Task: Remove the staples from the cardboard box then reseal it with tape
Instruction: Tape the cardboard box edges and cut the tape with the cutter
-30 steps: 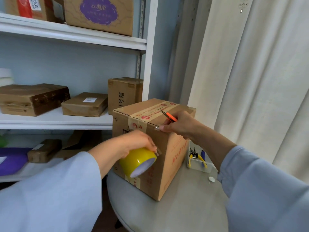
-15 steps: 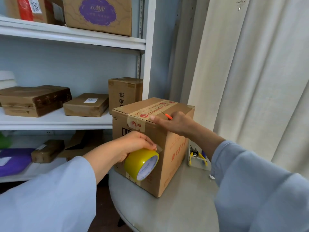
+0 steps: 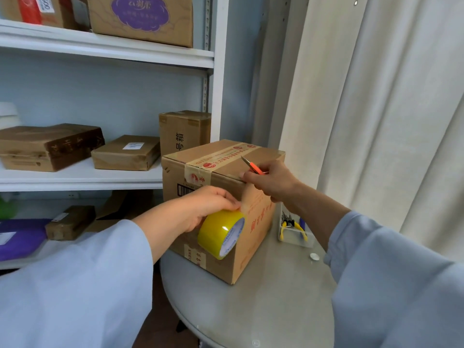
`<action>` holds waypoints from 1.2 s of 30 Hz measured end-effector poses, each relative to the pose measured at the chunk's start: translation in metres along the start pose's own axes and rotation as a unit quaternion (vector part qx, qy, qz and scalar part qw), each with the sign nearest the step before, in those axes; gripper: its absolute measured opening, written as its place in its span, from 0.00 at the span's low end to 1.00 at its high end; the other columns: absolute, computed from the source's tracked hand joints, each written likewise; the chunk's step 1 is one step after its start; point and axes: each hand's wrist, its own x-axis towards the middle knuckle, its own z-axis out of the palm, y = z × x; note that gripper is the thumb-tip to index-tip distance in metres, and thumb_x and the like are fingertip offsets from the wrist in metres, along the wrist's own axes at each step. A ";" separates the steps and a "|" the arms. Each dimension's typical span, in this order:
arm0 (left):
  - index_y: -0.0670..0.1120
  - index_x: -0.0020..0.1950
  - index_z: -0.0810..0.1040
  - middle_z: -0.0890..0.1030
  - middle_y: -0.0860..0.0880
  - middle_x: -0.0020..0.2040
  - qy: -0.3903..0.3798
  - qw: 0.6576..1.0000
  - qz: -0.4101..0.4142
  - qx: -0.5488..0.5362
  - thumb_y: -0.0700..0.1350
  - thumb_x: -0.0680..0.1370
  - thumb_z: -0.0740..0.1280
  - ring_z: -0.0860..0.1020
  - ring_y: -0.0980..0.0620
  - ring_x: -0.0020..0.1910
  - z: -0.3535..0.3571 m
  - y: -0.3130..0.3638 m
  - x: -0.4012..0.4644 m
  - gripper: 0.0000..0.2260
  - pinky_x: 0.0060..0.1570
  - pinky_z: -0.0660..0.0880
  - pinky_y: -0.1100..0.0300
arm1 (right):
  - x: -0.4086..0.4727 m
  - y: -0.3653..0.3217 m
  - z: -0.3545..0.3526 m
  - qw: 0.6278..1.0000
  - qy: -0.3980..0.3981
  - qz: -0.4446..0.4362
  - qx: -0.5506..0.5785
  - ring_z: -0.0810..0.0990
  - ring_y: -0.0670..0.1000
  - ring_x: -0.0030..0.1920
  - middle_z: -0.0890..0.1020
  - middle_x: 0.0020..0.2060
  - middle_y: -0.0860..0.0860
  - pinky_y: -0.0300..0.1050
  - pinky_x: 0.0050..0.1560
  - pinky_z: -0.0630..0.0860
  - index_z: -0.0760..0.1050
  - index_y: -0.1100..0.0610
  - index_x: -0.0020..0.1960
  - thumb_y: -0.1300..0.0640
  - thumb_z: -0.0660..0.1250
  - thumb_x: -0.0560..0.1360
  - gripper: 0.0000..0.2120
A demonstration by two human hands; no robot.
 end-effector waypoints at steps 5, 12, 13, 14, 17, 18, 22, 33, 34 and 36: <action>0.47 0.44 0.79 0.81 0.45 0.46 0.009 0.999 -0.009 -0.039 0.44 0.77 0.68 0.79 0.48 0.45 0.006 0.002 -0.006 0.03 0.46 0.76 0.55 | -0.007 0.002 -0.007 0.996 0.088 -0.007 0.026 0.71 0.47 0.31 0.76 0.34 0.53 0.38 0.30 0.66 0.79 0.61 0.44 0.47 0.71 0.73 0.16; 0.48 0.48 0.79 0.81 0.44 0.51 0.008 0.998 -0.012 -0.068 0.40 0.79 0.64 0.79 0.49 0.45 0.033 0.000 -0.016 0.06 0.40 0.77 0.58 | -0.038 0.018 -0.010 0.996 -0.077 0.047 -0.028 0.65 0.47 0.28 0.69 0.28 0.49 0.34 0.21 0.63 0.80 0.64 0.49 0.56 0.73 0.72 0.11; 0.48 0.47 0.79 0.81 0.45 0.49 0.009 0.997 -0.010 -0.071 0.39 0.79 0.64 0.78 0.50 0.45 0.037 0.000 -0.017 0.06 0.41 0.76 0.57 | -0.041 0.023 -0.011 0.997 -0.062 0.037 -0.021 0.66 0.46 0.28 0.70 0.28 0.48 0.33 0.22 0.63 0.80 0.64 0.50 0.58 0.73 0.73 0.10; 0.48 0.45 0.78 0.80 0.45 0.48 0.010 0.997 -0.008 -0.072 0.38 0.79 0.64 0.78 0.50 0.44 0.040 0.001 -0.017 0.06 0.41 0.76 0.57 | -0.039 0.026 -0.010 0.998 -0.045 0.026 -0.023 0.67 0.45 0.29 0.71 0.29 0.47 0.33 0.24 0.64 0.80 0.63 0.49 0.60 0.73 0.73 0.08; 0.48 0.47 0.77 0.80 0.48 0.44 0.003 0.998 -0.011 -0.055 0.39 0.79 0.65 0.78 0.52 0.41 0.048 0.004 -0.018 0.05 0.37 0.77 0.58 | -0.038 0.035 -0.012 0.999 -0.007 0.006 -0.038 0.70 0.45 0.32 0.73 0.31 0.48 0.35 0.32 0.66 0.81 0.63 0.47 0.60 0.74 0.71 0.08; 0.48 0.47 0.77 0.80 0.48 0.43 0.001 0.999 -0.014 -0.044 0.39 0.79 0.65 0.78 0.53 0.40 0.052 0.005 -0.018 0.05 0.35 0.77 0.59 | -0.037 0.038 -0.013 0.999 0.001 0.004 -0.052 0.71 0.46 0.34 0.74 0.32 0.48 0.38 0.35 0.68 0.81 0.62 0.47 0.59 0.75 0.71 0.08; 0.47 0.46 0.77 0.79 0.48 0.41 0.005 0.999 -0.021 -0.048 0.38 0.79 0.64 0.77 0.54 0.38 0.072 0.009 -0.010 0.05 0.31 0.76 0.58 | -0.035 0.052 -0.020 0.993 0.041 -0.006 -0.113 0.75 0.50 0.40 0.75 0.33 0.47 0.44 0.41 0.73 0.80 0.57 0.47 0.56 0.75 0.71 0.07; 0.43 0.55 0.79 0.79 0.43 0.49 0.019 0.991 -0.064 -0.116 0.39 0.79 0.66 0.78 0.47 0.43 0.132 -0.033 0.018 0.06 0.44 0.77 0.50 | -0.029 0.129 -0.011 0.986 0.058 0.049 -0.146 0.76 0.51 0.39 0.76 0.30 0.45 0.50 0.46 0.76 0.76 0.47 0.33 0.54 0.76 0.69 0.11; 0.42 0.58 0.78 0.79 0.42 0.51 0.022 0.990 -0.058 -0.124 0.39 0.79 0.66 0.78 0.46 0.46 0.135 -0.035 0.022 0.09 0.44 0.77 0.49 | -0.026 0.134 -0.014 0.986 0.062 0.051 -0.144 0.76 0.50 0.38 0.76 0.30 0.45 0.48 0.45 0.76 0.76 0.46 0.32 0.54 0.76 0.69 0.11; 0.41 0.60 0.78 0.79 0.41 0.56 0.023 0.989 -0.054 -0.139 0.38 0.78 0.66 0.78 0.44 0.50 0.141 -0.034 0.032 0.11 0.45 0.77 0.49 | -0.022 0.140 -0.021 0.987 0.073 0.049 -0.137 0.76 0.50 0.37 0.76 0.30 0.45 0.45 0.42 0.75 0.78 0.47 0.35 0.55 0.75 0.69 0.08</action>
